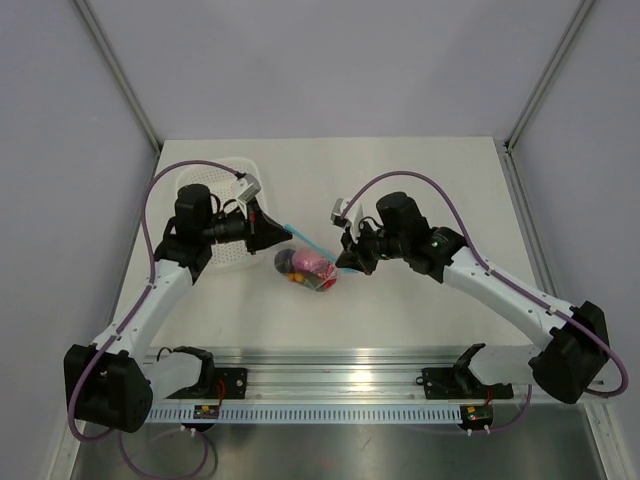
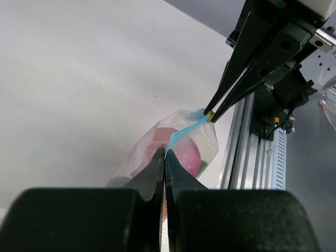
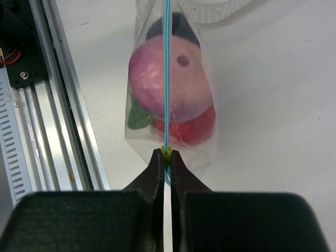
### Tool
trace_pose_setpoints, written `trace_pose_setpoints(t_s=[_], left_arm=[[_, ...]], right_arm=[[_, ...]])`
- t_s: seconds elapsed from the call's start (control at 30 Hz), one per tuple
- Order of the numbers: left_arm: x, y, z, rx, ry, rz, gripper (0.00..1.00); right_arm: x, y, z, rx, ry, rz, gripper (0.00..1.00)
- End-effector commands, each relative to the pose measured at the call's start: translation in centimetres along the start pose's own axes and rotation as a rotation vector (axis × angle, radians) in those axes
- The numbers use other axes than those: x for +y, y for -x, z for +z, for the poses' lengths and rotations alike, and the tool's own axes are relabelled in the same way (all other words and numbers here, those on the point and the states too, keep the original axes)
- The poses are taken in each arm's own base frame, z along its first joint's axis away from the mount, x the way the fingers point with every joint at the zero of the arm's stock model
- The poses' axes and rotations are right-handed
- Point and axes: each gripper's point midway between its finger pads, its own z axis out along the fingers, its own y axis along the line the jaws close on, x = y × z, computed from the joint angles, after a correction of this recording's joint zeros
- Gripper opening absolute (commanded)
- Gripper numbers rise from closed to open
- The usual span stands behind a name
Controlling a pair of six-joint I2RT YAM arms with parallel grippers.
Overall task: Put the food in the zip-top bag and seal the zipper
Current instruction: Zip the zipper food storage bag at the center of the board, then place the zipper food storage bag at the center of the board.
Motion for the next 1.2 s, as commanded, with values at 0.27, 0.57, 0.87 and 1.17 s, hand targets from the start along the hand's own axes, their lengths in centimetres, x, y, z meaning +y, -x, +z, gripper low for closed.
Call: trace_pose_setpoints(t_s=[0.27,0.57,0.87,1.17], left_arm=[[2.8,5.6,-3.9,-0.150,0.167,0.106,0.00],[2.1,6.0,-4.5,-0.165,0.172,0.129,0.00],[2.2,6.4,-5.0,-0.161,0.196,0.153,0.00],[1.3,5.9,-4.5,-0.158,0.122,0.125,0.00]], right_arm=[[0.2,-4.6,-1.7,0.057,-0.093,0.165,0.00],[-0.1,-5.5,-2.1,0.073,-0.141,0.212,0.00],[-0.6,-6.0,-2.7,0.075,-0.195,0.228,0.00],[0.1,-2.3,-4.4,0.014,-0.165,0.201,0.00]])
